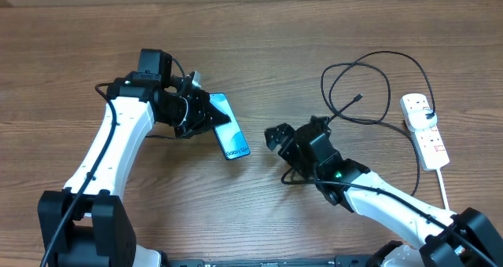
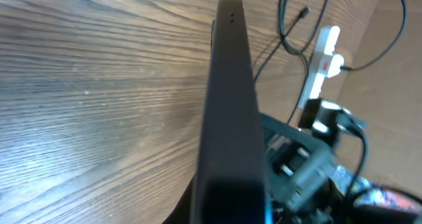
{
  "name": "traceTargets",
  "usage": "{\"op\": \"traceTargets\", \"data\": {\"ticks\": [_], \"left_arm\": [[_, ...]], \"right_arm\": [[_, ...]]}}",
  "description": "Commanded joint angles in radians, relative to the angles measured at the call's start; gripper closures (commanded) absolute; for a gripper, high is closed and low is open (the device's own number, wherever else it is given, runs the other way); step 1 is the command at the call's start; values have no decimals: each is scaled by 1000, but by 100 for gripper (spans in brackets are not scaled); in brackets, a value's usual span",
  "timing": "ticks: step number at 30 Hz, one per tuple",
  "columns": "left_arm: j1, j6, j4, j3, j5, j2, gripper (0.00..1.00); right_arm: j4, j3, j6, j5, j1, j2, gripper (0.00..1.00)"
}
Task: Plug charger to phone and switch on socket
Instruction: 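Release the phone from the right gripper and withdraw it, then move the right gripper to the black USB-C cable end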
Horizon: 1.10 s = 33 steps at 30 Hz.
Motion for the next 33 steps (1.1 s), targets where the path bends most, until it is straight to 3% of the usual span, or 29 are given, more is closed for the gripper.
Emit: {"op": "traceTargets", "data": {"ticks": [1,5,9,16,24,33], "left_arm": [[-27,41,8,7,56,6,96],[-47,40,29,7,54,6,96],[-57,40,37,7,55,6,96],[-59,40,43,7,54,6,96],[-59,40,72,7,54,6,96],[-59,-32,75,7,145,6,96]], "right_arm": [[-118,87,-37,14,-57,-10,0],[-385,225,-85,15,-123,-10,0],[-538,350,-263,20,-190,-10,0],[-531,357,-409,118,-304,-8,0],[-449,360,-529,154,-464,24,29],[-389,443,-565,154,-553,198,30]]}}
